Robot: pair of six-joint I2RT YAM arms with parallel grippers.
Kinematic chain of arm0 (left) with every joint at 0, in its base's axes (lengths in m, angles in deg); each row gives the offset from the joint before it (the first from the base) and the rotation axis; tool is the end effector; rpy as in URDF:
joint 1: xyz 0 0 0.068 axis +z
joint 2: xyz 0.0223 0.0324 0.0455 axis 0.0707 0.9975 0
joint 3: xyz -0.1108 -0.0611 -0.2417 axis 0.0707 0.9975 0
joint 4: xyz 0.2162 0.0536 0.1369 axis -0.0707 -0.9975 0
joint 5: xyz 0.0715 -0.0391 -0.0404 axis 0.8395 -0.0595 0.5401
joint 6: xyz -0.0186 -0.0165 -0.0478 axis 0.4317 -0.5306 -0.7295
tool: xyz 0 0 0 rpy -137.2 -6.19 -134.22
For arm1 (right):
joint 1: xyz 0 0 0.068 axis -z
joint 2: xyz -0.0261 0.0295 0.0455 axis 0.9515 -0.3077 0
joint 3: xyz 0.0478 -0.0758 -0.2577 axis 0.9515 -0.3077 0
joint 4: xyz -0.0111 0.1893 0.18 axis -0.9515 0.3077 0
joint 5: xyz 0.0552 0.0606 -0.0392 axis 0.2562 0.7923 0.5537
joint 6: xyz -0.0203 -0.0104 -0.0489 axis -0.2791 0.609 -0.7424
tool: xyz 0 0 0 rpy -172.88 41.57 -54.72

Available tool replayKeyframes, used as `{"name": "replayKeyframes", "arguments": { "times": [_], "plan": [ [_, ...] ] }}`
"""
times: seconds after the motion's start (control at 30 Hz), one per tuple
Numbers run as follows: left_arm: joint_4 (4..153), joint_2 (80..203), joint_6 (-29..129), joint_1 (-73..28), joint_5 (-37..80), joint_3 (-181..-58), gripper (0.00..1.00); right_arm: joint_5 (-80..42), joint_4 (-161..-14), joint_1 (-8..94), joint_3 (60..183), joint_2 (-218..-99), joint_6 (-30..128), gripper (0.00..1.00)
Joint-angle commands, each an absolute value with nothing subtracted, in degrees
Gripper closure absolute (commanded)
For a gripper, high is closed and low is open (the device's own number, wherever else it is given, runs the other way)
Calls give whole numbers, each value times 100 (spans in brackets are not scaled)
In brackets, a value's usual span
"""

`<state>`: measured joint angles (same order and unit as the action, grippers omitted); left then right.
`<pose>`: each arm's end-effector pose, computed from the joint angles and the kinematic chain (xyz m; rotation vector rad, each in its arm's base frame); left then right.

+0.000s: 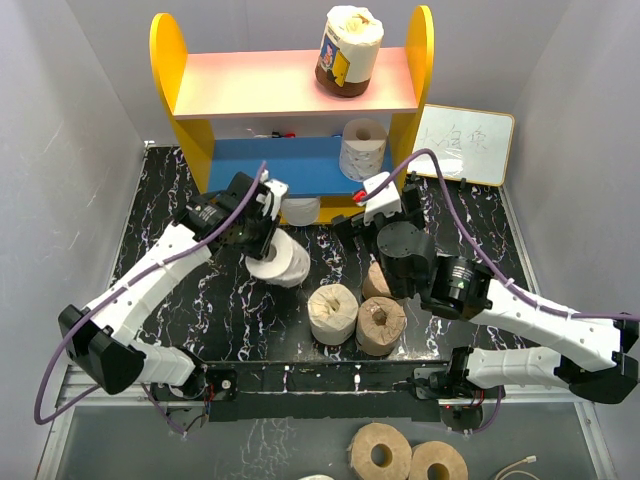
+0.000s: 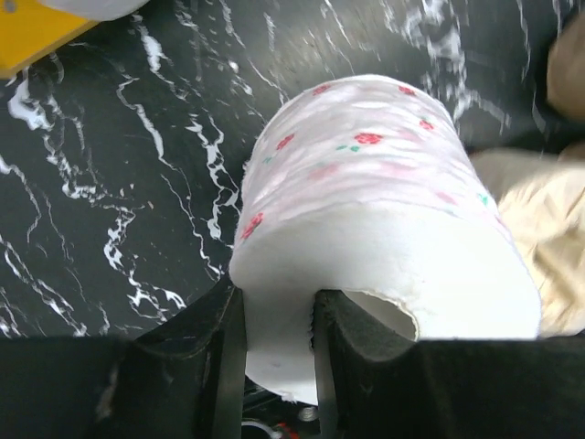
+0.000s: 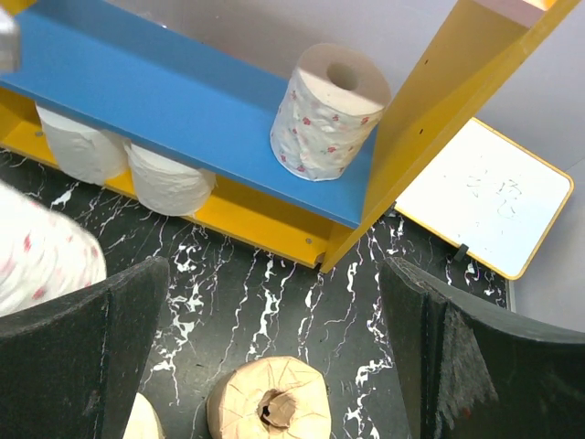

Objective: Place and organize the paper towels onto the shelf

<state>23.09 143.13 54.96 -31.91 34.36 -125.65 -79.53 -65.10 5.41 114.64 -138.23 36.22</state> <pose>0.2209 -0.1570 0.3516 0.6039 2.4079 -0.2207 0.1121 0.1886 0.4136 -0.4623 1.6647 -0.0615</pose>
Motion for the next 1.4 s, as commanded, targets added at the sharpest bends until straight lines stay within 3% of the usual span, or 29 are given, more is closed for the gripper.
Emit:
{"name": "replayKeyframes", "arguments": {
  "times": [0.0, 0.27, 0.53, 0.8, 1.0, 1.17, 1.37],
  "plan": [
    [2068, 14902, 3584, -3181, 4453, -13570, 100, -8190, -6511, 555, 11757, -13648, 3664, 1],
    [1242, 16660, 2360, -2588, 4406, -15819, 100, -8212, -6265, 555, 11734, -13593, 3938, 1],
    [1135, 17138, 2098, -1847, 3590, -16701, 100, -8357, -6134, 555, 11661, -13399, 4068, 2],
    [1578, 16220, 643, -1107, 2767, -15324, 100, -8390, -6132, 555, 11651, -13433, 4022, 1],
    [2666, 14831, -1195, -1057, 3309, -13894, 100, -8330, -6190, 555, 11634, -13555, 3976, 2],
    [2227, 15430, -1432, -1047, 3096, -14788, 100, -8281, -6221, 555, 11611, -13564, 4041, 2],
    [2138, 15729, -1834, -1043, 3449, -14918, 100, -8289, -6211, 555, 11625, -13562, 4047, 2]
  ]
}}
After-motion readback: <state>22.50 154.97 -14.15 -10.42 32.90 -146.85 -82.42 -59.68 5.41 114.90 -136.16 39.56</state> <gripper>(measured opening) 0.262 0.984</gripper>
